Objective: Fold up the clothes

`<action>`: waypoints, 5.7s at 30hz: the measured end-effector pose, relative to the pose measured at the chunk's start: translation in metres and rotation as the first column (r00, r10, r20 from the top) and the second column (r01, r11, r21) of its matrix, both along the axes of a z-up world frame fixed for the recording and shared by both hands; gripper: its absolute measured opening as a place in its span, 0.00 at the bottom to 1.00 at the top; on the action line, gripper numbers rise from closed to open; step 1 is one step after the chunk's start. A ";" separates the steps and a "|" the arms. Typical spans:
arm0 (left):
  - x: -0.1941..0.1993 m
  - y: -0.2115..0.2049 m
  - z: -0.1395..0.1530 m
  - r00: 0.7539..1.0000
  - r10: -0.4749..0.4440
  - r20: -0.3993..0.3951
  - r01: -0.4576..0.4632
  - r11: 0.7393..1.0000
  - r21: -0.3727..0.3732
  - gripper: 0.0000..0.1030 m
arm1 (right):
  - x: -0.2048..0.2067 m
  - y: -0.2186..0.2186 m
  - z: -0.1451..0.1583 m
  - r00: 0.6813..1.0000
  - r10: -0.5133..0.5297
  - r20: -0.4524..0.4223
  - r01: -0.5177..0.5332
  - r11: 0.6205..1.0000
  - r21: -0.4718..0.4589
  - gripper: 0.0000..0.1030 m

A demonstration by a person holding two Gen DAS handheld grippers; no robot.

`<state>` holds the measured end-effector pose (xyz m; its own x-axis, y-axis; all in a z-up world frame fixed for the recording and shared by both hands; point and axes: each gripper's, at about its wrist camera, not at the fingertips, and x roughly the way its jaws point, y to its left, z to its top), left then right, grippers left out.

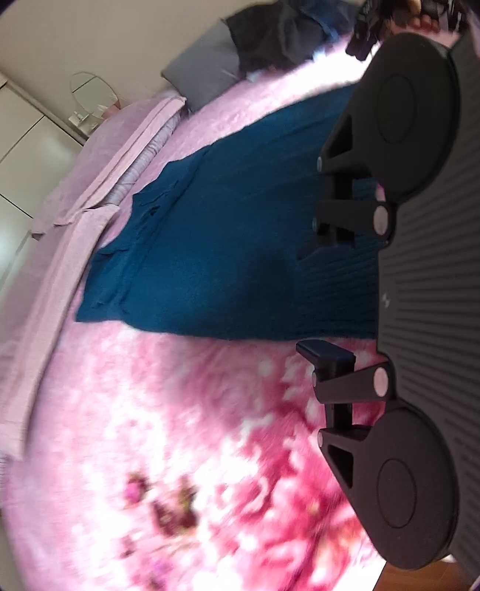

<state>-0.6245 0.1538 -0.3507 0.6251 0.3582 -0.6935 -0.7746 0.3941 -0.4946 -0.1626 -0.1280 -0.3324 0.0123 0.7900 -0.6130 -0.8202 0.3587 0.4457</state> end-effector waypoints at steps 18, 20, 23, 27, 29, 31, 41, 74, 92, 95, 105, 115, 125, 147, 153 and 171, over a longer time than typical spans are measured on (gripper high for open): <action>-0.025 0.056 -0.070 0.937 0.072 0.341 0.044 0.946 -0.320 0.38 | 0.104 0.042 -0.064 0.861 0.027 -0.508 -0.010 0.999 0.035 0.63; -0.018 0.066 -0.070 0.936 0.062 0.346 0.054 0.948 -0.315 0.34 | 0.105 0.050 -0.067 0.850 0.033 -0.526 -0.009 0.999 0.048 0.62; -0.003 0.077 -0.071 0.941 0.033 0.337 0.072 0.953 -0.294 0.26 | 0.102 0.067 -0.069 0.853 0.059 -0.519 -0.036 0.998 0.055 0.54; 0.006 0.079 -0.072 0.947 -0.014 0.321 0.107 0.956 -0.272 0.22 | 0.102 0.090 -0.078 0.845 0.097 -0.527 -0.076 0.995 0.061 0.44; 0.003 0.077 -0.076 0.943 -0.021 0.333 0.118 0.954 -0.274 0.12 | 0.102 0.092 -0.081 0.843 0.115 -0.526 -0.095 0.993 0.065 0.40; 0.000 0.076 -0.080 0.941 -0.020 0.339 0.118 0.955 -0.273 0.08 | 0.102 0.088 -0.083 0.847 0.121 -0.518 -0.111 0.992 0.050 0.25; -0.015 0.063 -0.060 0.955 -0.042 0.294 0.099 0.978 -0.183 0.05 | 0.092 0.074 -0.067 0.878 0.077 -0.472 -0.087 0.996 0.001 0.07; -0.148 -0.059 0.030 0.898 -0.031 0.438 0.073 0.994 -0.078 0.05 | -0.016 -0.083 0.018 0.848 0.174 -0.501 -0.125 0.983 0.130 0.06; 0.012 0.216 -0.028 0.938 0.117 0.327 -0.070 0.986 -0.154 0.18 | 0.142 0.199 -0.050 0.730 -0.102 -0.676 0.139 0.990 0.000 0.53; 0.000 0.199 -0.017 0.964 -0.004 0.265 0.005 1.000 -0.003 0.19 | 0.144 0.167 -0.031 0.856 -0.032 -0.516 0.097 0.990 0.099 0.53; 0.063 0.190 -0.019 0.972 -0.227 0.060 0.206 0.947 0.246 0.27 | 0.083 0.169 -0.031 0.950 0.284 0.130 -0.293 0.954 0.058 0.53; 0.076 0.237 -0.047 0.988 -0.038 0.150 0.037 0.999 0.007 0.30 | 0.111 0.230 -0.056 0.988 0.060 -0.144 -0.055 0.998 0.038 0.53; 0.083 0.228 -0.041 0.987 -0.094 0.131 0.083 0.993 0.087 0.20 | 0.113 0.229 -0.054 0.983 0.104 -0.150 -0.095 0.993 0.066 0.52; 0.097 0.220 -0.033 0.993 -0.119 0.024 0.111 0.973 0.204 0.28 | 0.103 0.241 -0.044 0.988 0.121 -0.097 -0.117 0.992 0.043 0.45; 0.087 0.211 -0.029 0.988 -0.132 0.084 0.105 0.958 0.268 0.13 | 0.096 0.236 -0.036 0.987 0.161 -0.029 -0.158 0.983 0.089 0.10; 0.084 0.204 -0.024 0.985 -0.156 0.074 0.132 0.956 0.262 0.25 | 0.079 0.238 -0.039 0.986 0.142 0.085 -0.147 0.988 0.051 0.09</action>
